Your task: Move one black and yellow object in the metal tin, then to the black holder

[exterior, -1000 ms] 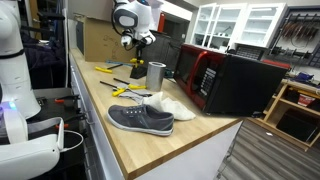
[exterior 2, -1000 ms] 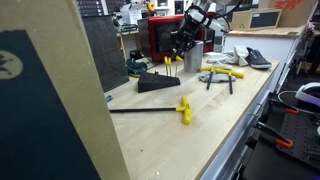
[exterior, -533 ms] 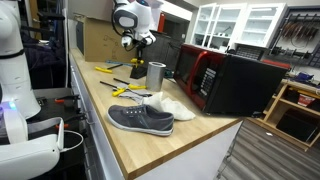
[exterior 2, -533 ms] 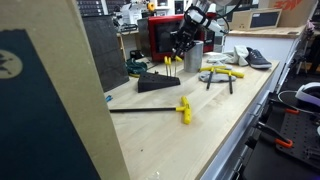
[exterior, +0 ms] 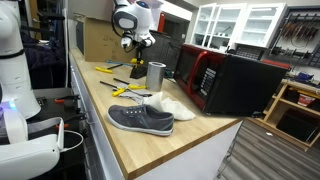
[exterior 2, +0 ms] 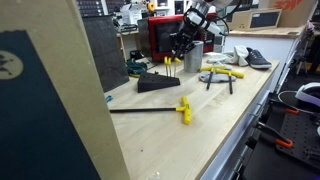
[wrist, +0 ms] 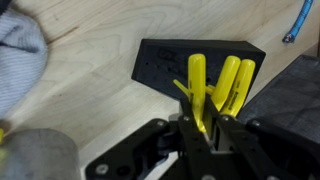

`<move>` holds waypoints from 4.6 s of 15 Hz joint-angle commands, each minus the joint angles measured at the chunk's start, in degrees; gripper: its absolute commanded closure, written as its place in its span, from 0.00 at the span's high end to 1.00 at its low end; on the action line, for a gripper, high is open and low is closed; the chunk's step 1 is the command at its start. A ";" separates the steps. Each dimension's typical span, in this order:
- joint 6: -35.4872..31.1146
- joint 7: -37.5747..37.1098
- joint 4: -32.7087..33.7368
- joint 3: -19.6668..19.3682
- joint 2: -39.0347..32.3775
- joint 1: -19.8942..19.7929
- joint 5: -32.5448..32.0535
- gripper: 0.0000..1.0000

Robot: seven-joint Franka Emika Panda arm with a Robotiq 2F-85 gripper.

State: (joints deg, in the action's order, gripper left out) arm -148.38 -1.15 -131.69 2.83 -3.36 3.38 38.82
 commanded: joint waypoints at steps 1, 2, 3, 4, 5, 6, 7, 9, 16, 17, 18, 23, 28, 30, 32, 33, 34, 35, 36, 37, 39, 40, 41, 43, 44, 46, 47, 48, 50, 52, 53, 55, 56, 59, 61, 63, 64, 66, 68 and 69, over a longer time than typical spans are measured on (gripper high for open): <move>-1.85 0.64 -0.14 0.56 -0.84 -0.15 0.63 0.04; -2.49 -0.22 -0.24 0.54 -0.89 -0.06 0.11 0.05; -2.94 -0.63 -0.32 0.56 -0.77 0.01 -0.20 0.41; -3.63 -1.17 -0.46 0.58 -0.59 0.11 -0.47 0.44; -4.54 -1.44 -0.55 0.63 -0.51 0.20 -0.60 0.49; -4.83 -2.05 -0.60 0.69 -0.18 0.23 -0.44 0.56; -5.47 -2.69 -0.74 0.77 0.14 0.30 -0.32 0.65; -6.55 -3.86 -1.09 1.07 0.98 0.52 0.08 0.80; -4.87 -15.69 -2.90 0.61 5.16 0.73 -11.92 1.00; -4.43 -19.17 -3.54 0.18 6.15 0.35 -17.55 1.00; -3.34 -21.27 -4.03 -0.22 7.37 -0.15 -21.43 1.00; 5.36 -25.17 -4.43 -1.38 12.52 -3.37 -35.89 0.66; 8.87 -20.22 -3.38 -1.19 11.63 -3.41 -33.75 0.27; 7.77 -19.93 -2.84 -0.88 9.68 -3.21 -33.55 0.12; 6.22 -19.47 -2.48 -0.70 7.91 -2.86 -32.94 0.00; 5.40 -19.50 -2.13 -0.60 6.73 -2.67 -32.73 0.00; 4.64 -19.41 -1.89 -0.55 5.86 -2.43 -32.38 0.00; 3.85 -19.27 -1.72 -0.46 5.11 -2.18 -31.85 0.00; 2.90 -19.07 -1.62 -0.32 4.48 -1.94 -31.27 0.00; 2.27 -18.56 -1.46 -0.22 3.81 -1.71 -30.51 0.00; 2.00 -18.57 -1.26 -0.05 3.14 -1.21 -29.34 0.00; 2.38 -18.06 -1.15 0.02 3.04 -0.92 -28.25 0.00; 2.65 -17.45 -1.04 0.11 3.00 -0.65 -26.97 0.00; 3.08 -15.93 -0.70 0.20 2.84 -0.26 -24.86 0.00; 2.77 -15.17 -0.68 0.25 2.81 -0.10 -23.87 0.00; 2.86 -14.14 -0.41 0.27 2.59 0.15 -22.60 0.00; 3.23 -13.59 -0.16 0.30 2.41 0.27 -21.78 0.00; 3.34 -13.32 -0.01 0.36 2.24 0.36 -21.25 0.00; 4.05 -12.20 0.44 0.51 1.70 0.55 -19.61 0.00; 4.92 -11.21 0.87 0.70 1.15 0.75 -17.90 0.00; 5.00 -10.96 1.00 0.82 0.92 0.86 -17.26 0.00; 4.72 -9.94 1.16 1.17 0.57 0.90 -16.13 0.00; 4.51 -9.31 1.23 1.35 0.46 0.92 -15.76 0.00; 3.91 -6.86 1.57 1.71 0.26 0.91 -15.08 0.00; 3.54 -4.77 1.70 1.81 0.31 0.96 -15.30 0.00; 4.02 -3.05 1.58 1.78 0.99 0.95 -15.88 0.00; 4.37 -2.57 1.40 1.69 1.60 0.90 -16.40 0.00; 6.73 -3.22 1.07 1.22 3.65 0.67 -19.32 0.00; 10.27 -4.20 0.91 0.73 6.02 0.34 -23.92 0.00; 12.03 -4.13 0.81 0.56 7.27 0.19 -25.91 0.00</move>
State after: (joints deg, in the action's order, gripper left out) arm -142.42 -4.92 -130.89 3.92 -0.48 4.20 17.47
